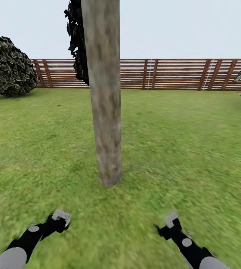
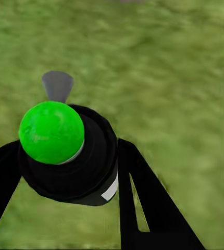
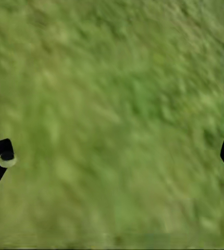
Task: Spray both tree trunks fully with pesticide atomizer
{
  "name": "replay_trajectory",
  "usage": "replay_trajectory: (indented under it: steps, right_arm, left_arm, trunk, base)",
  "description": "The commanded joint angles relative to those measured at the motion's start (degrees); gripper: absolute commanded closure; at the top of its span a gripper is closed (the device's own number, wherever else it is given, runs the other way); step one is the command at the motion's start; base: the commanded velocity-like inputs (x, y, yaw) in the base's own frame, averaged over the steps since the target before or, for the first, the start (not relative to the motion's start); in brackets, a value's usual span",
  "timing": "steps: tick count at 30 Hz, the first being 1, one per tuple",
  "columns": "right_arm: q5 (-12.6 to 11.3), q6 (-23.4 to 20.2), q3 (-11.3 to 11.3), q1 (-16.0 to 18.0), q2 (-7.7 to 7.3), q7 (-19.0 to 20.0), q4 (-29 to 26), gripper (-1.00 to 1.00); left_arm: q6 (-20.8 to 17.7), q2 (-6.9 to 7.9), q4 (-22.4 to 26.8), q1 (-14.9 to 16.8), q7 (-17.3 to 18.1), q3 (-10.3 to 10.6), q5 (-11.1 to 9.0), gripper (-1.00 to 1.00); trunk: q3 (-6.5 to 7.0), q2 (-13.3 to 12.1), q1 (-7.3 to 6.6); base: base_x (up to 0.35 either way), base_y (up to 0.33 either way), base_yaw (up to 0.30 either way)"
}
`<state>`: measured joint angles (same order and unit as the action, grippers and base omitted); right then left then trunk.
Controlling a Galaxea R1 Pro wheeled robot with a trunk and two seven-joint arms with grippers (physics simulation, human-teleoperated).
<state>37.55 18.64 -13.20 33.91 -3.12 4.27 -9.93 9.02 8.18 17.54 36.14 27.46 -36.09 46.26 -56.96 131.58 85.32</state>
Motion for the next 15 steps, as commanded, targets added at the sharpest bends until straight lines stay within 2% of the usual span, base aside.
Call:
replay_trajectory:
  steps: [1, 2, 5, 6, 8, 9, 10, 12, 14, 15]
  right_arm:
    - [-0.38, 1.12, -0.76, 0.02, 0.24, -6.64, 2.86, -1.0]
    - [-8.45, 3.28, -1.97, -0.25, 0.06, -12.31, 5.34, -1.0]
    - [-20.12, 3.81, -2.89, -0.68, -0.54, -13.19, 5.74, -1.0]
    - [-24.02, 3.96, -3.06, -0.84, -1.04, -13.34, 5.81, -1.0]
    - [-26.8, 4.11, -3.17, -1.42, -1.85, -13.34, 5.81, -1.0]
    - [-27.46, 4.16, -3.2, -1.64, -2.38, -13.24, 5.81, -1.0]
    - [-27.84, 4.17, -3.22, -1.78, -2.74, -13.17, 5.81, -1.0]
    - [-28.1, 4.2, -3.19, -1.87, -3.05, -13.08, 5.8, -1.0]
    - [-28.16, 4.2, -3.16, -1.92, -3.1, -13.07, 5.82, -1.0]
    - [-28.19, 4.15, -3.15, -2.1, -3.15, -13.06, 5.86, -1.0]
  left_arm:
    - [0.23, -0.91, -2.03, 0.07, -5.72, -1.76, 0.35, 1.0]
    - [0.07, -3.52, -3.29, 0.07, -15.2, -2.65, 0.06, 1.0]
    - [-1.15, -4.33, -3.68, 0.01, -17.93, -3.63, -1.49, 1.0]
    - [-2.75, -4.45, -4.02, -0.01, -18.38, -4.05, -2.32, 1.0]
    - [-6.52, -4.71, -4.53, -0.02, -18.6, -4.15, -2.98, 1.0]
    - [-8.31, -5.43, -4.81, -0.06, -18.52, -3.9, -2.79, 1.0]
    - [-9.33, -6.37, -5.02, -0.08, -18.52, -3.59, -2.21, 1.0]
    - [-10.23, -7.32, -5.13, -0.1, -18.64, -3.31, -1.14, 1.0]
    - [-11.4, -7.59, -5.13, -0.06, -18.71, -3.31, -0.98, 1.0]
    - [-13.39, -7.69, -4.97, -0.04, -18.66, -3.38, -1.08, 1.0]
  trunk:
    - [-0.04, 0.02, -0.02]
    - [-0.04, 0.02, -0.02]
    - [-0.04, 0.02, -0.02]
    - [-0.04, 0.02, -0.02]
    - [-0.04, 0.02, -0.02]
    - [-0.04, 0.02, -0.02]
    - [-0.04, 0.02, -0.02]
    - [-0.04, 0.02, -0.02]
    - [-0.04, 0.02, -0.02]
    - [-0.04, 0.02, -0.02]
  base:
    - [0.0, 0.0, 0.0]
    - [0.0, 0.0, 0.0]
    - [0.0, 0.0, 0.0]
    - [0.0, 0.0, 0.0]
    - [0.0, 0.0, 0.0]
    - [0.0, 0.0, 0.0]
    - [0.0, 0.0, 0.0]
    - [0.0, 0.0, 0.0]
    - [0.0, 0.0, 0.0]
    - [0.0, 0.0, 0.0]
